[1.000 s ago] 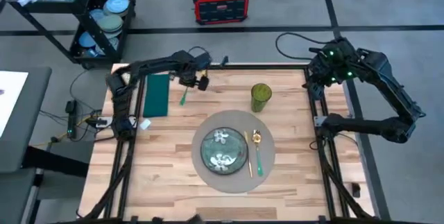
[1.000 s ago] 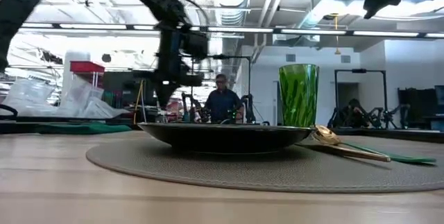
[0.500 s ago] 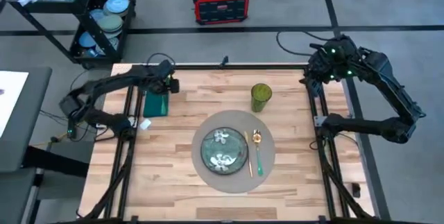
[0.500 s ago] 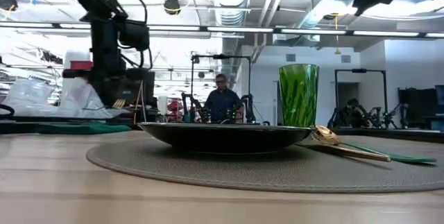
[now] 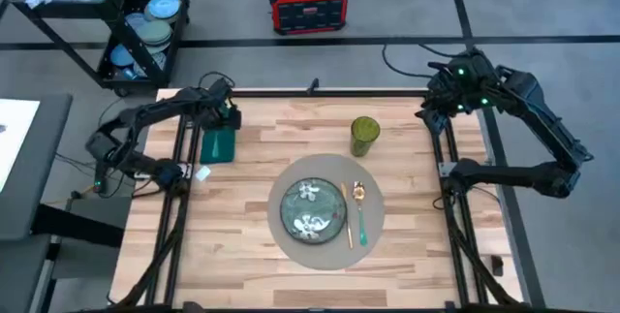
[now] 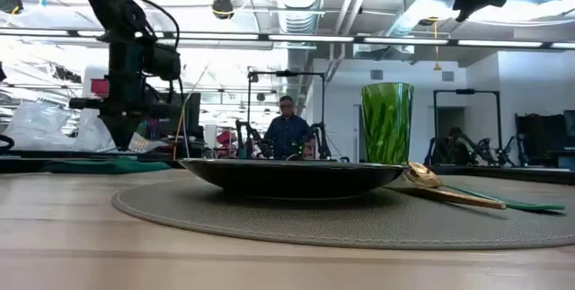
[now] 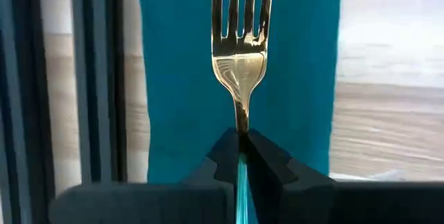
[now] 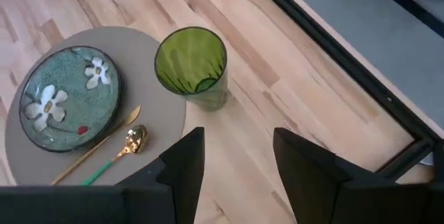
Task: Set table place
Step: Put the fork on the green napkin, then move the green napkin to the left of the gray placemat
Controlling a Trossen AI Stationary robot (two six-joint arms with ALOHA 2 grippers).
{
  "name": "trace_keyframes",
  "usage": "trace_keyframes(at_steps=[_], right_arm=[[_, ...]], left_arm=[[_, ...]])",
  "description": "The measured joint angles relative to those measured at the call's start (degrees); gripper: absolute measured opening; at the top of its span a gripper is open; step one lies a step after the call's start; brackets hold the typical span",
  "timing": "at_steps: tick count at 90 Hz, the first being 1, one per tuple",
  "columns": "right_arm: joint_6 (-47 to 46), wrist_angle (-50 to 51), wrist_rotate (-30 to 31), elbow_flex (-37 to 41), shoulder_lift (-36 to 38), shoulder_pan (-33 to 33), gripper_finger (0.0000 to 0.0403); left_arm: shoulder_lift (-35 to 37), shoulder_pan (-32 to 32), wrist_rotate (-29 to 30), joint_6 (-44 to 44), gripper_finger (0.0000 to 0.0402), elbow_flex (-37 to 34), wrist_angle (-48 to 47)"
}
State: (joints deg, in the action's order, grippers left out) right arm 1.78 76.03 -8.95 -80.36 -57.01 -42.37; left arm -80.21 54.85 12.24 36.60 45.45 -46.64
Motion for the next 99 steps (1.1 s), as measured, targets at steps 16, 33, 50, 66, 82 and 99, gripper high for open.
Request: trace_keyframes(at_steps=[16, 33, 50, 66, 82, 99], right_arm=[[-0.3, -0.1, 0.0, 0.0, -0.1, 0.0, 0.0162], [-0.3, 0.0, 0.0, 0.0, -0.1, 0.0, 0.0162], [-0.2, 0.1, 0.0, 0.0, -0.1, 0.0, 0.0162], [-0.2, 0.2, 0.0, 0.0, -0.1, 0.0, 0.0162], [-0.2, 0.2, -0.1, 0.0, -0.1, 0.0, 0.0162], [-0.3, 0.2, -0.1, 0.0, -0.1, 0.0, 0.0162]], left_arm=[[-1.9, 0.0, 1.2, 0.5, 0.0, 0.0, 0.1], [-2.4, 0.0, 1.3, 2.1, 0.0002, 0.0, 1.3], [-2.4, 0.0, 0.9, 1.4, 0.0032, -1.3, 2.7], [-2.4, 0.0, 0.1, 1.0, 0.0067, -2.4, 4.8], [-2.4, 0.0, 0.2, 2.0, 0.0096, -2.6, 5.5], [-1.9, -0.3, 1.4, 2.2, 0.0101, -1.6, 3.5]])
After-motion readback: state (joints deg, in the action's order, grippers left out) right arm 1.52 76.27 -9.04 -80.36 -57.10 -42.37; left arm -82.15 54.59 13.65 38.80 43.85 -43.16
